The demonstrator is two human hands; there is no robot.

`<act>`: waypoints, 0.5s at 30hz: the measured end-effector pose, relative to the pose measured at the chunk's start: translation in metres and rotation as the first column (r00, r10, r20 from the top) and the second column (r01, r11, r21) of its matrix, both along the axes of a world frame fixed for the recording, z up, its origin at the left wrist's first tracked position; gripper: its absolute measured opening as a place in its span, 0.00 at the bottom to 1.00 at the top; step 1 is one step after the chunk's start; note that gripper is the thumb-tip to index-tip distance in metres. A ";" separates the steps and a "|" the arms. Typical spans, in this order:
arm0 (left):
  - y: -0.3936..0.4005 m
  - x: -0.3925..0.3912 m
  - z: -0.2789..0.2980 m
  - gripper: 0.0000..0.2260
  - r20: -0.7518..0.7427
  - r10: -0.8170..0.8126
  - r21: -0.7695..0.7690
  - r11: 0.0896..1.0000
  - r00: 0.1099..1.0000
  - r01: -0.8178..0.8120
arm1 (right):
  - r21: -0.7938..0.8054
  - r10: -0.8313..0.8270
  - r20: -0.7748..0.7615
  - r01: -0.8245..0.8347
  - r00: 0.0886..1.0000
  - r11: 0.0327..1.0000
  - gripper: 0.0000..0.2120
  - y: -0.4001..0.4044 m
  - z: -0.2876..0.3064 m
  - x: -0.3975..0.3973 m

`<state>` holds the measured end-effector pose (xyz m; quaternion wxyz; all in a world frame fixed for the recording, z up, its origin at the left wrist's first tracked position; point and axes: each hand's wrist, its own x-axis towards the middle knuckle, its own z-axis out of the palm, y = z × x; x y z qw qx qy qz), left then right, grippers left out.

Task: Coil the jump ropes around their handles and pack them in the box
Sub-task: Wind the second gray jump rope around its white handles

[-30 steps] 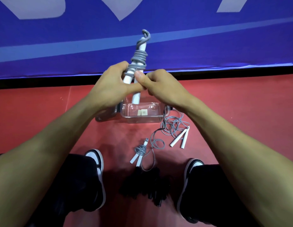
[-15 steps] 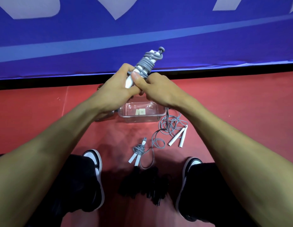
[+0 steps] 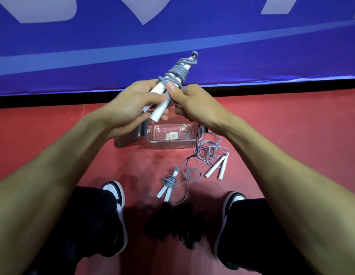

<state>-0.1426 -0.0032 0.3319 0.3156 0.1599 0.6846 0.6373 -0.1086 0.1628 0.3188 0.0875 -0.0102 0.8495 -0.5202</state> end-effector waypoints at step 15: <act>0.001 0.001 -0.005 0.22 -0.167 -0.016 -0.184 0.983 0.986 -0.015 | 0.086 0.077 -0.035 -0.073 0.996 0.994 0.23 -0.004 0.001 0.003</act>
